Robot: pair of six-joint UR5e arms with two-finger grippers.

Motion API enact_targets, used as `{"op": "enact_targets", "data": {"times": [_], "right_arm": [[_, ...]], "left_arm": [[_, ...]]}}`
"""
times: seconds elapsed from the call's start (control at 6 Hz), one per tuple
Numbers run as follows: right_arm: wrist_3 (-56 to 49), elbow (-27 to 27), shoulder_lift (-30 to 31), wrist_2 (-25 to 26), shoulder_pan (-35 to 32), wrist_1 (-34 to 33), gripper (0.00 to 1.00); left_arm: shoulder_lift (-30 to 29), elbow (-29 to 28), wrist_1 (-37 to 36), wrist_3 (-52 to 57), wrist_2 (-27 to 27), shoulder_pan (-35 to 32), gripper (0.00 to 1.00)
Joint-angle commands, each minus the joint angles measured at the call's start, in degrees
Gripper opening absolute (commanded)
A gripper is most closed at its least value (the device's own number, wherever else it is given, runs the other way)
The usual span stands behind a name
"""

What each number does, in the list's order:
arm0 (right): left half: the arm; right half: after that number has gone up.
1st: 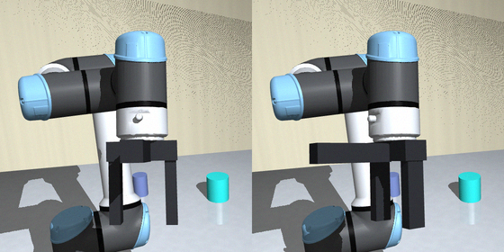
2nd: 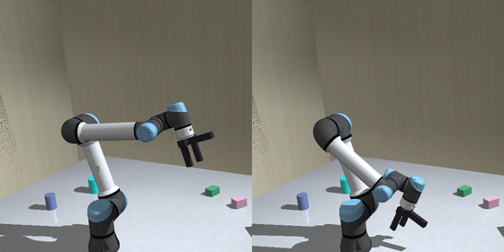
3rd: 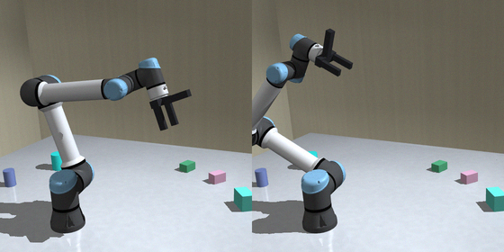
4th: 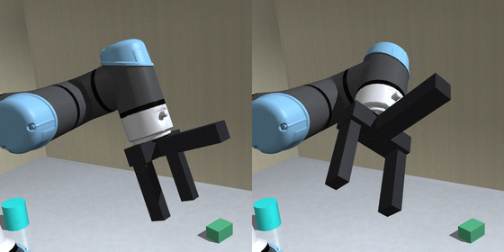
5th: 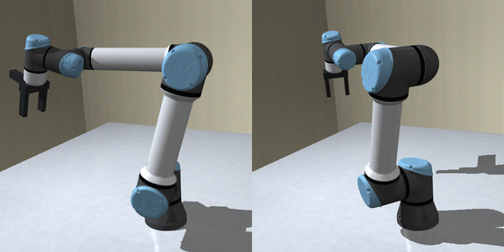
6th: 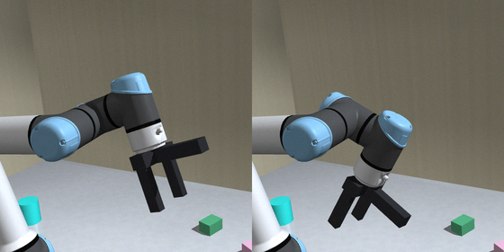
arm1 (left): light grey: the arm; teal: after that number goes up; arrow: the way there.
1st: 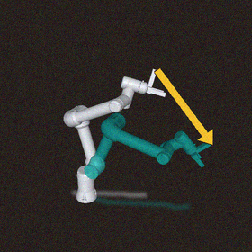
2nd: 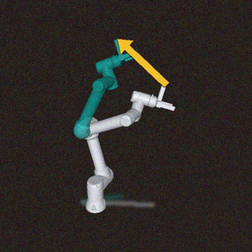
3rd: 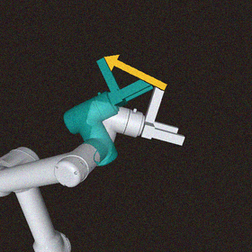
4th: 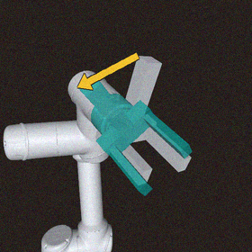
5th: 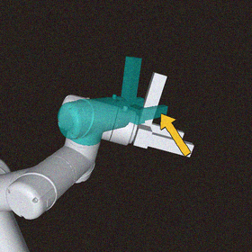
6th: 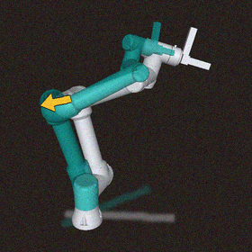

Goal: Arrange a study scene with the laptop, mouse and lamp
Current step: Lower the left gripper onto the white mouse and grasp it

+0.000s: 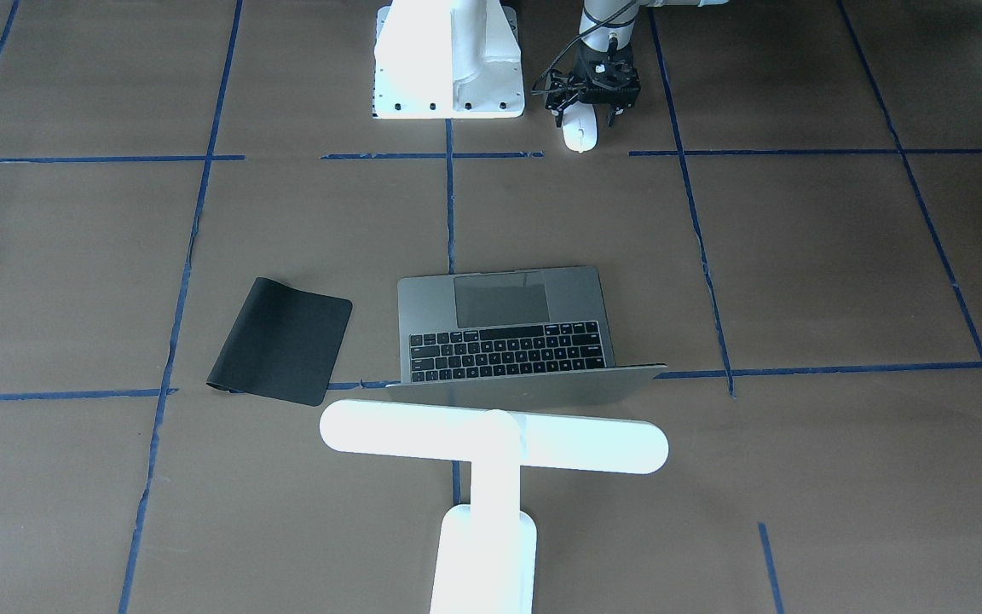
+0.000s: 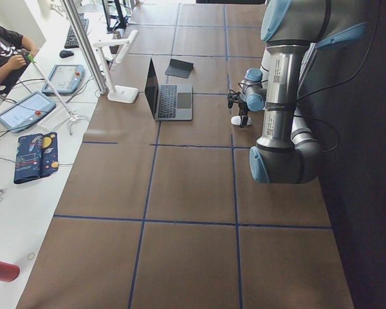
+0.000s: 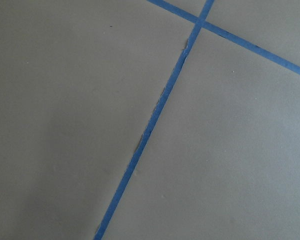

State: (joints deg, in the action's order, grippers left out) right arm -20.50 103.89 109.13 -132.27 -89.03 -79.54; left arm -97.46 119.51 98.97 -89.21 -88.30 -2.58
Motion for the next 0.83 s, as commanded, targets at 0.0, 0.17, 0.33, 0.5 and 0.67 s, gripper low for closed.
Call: {"op": "enact_targets", "data": {"times": [0.0,0.17,0.33,0.5,0.67], "right_arm": [[0.0,0.1,0.0,-0.1,0.0,0.0,1.00],[0.0,0.0,0.0,0.0,0.0,0.0,1.00],[0.1,0.1,0.0,0.0,0.0,0.0,1.00],[0.1,0.0,0.0,0.0,0.0,0.0,1.00],[0.1,0.1,0.0,-0.1,0.0,0.0,1.00]], "left_arm": [[-0.1,-0.1,0.0,0.0,-0.3,0.0,0.57],[-0.4,0.0,0.0,0.0,-0.4,-0.1,0.48],[-0.5,0.6,-0.1,0.0,-0.5,-0.1,0.45],[-0.5,2.1,-0.4,0.1,-0.5,-0.5,0.45],[-0.7,4.7,-3.1,0.1,-0.5,-1.4,0.43]]}}
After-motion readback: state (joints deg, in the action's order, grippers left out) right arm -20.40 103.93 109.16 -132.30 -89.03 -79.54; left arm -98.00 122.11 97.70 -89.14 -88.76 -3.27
